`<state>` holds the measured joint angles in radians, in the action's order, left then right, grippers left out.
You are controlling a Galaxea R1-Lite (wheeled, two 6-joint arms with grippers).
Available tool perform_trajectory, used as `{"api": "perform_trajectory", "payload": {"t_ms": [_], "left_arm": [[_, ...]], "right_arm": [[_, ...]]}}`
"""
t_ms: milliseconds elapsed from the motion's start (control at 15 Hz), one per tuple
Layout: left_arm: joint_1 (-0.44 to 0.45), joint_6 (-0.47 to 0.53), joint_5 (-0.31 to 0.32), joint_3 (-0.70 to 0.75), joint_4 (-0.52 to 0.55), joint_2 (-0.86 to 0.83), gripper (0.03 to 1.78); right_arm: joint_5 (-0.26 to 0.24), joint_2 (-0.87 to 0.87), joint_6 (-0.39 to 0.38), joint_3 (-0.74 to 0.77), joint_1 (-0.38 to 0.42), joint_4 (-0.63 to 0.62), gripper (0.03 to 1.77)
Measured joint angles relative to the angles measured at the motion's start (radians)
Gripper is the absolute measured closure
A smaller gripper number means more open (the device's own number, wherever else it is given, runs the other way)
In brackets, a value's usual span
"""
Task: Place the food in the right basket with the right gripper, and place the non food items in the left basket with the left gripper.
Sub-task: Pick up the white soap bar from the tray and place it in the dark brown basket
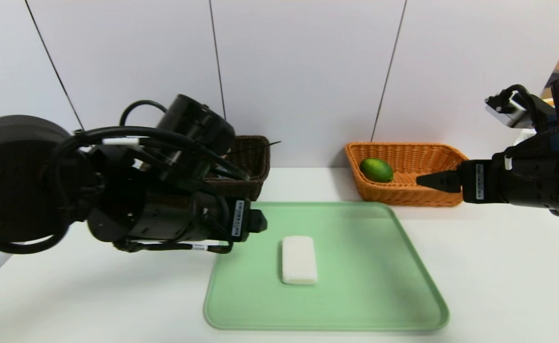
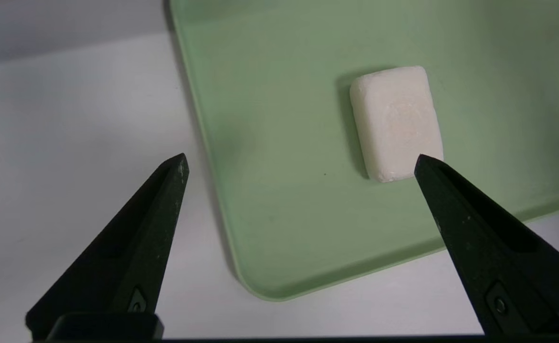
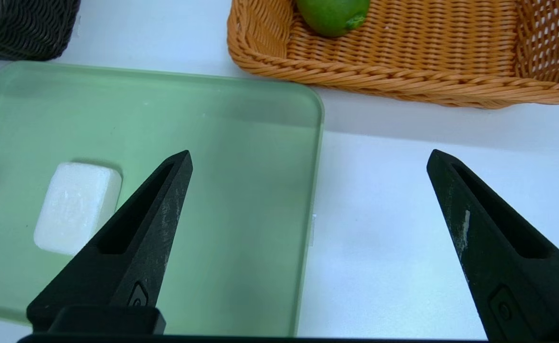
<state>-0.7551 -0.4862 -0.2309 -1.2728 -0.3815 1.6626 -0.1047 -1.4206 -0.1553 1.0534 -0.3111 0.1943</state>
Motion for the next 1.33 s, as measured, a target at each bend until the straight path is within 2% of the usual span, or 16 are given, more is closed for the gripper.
{"api": "perform_trajectory", "payload": {"t_ms": [200, 333, 467, 733, 1067, 1333], "left_arm": [[-0.057, -0.069, -0.076, -0.099, -0.044, 0.126, 0.12], [-0.088, -0.110, -0.101, -0.179, -0.097, 0.194, 0.12], [-0.114, -0.161, -0.121, -0.276, -0.180, 0.262, 0.12], [-0.177, -0.231, -0.219, -0.469, -0.342, 0.394, 0.12], [-0.225, -0.313, -0.235, -0.678, -0.509, 0.518, 0.12], [-0.233, -0.336, -0.261, -0.697, -0.517, 0.567, 0.12]], "right_arm": [[0.000, -0.010, 0.001, -0.013, -0.006, -0.001, 0.11], [-0.002, -0.021, 0.001, -0.026, -0.007, -0.001, 0.11], [-0.002, -0.033, 0.000, -0.032, -0.011, -0.003, 0.11], [-0.001, -0.046, 0.000, -0.040, -0.012, -0.009, 0.11], [-0.001, -0.049, -0.001, -0.054, -0.004, -0.008, 0.11], [-0.001, -0.049, -0.001, -0.058, -0.001, -0.010, 0.11]]}}
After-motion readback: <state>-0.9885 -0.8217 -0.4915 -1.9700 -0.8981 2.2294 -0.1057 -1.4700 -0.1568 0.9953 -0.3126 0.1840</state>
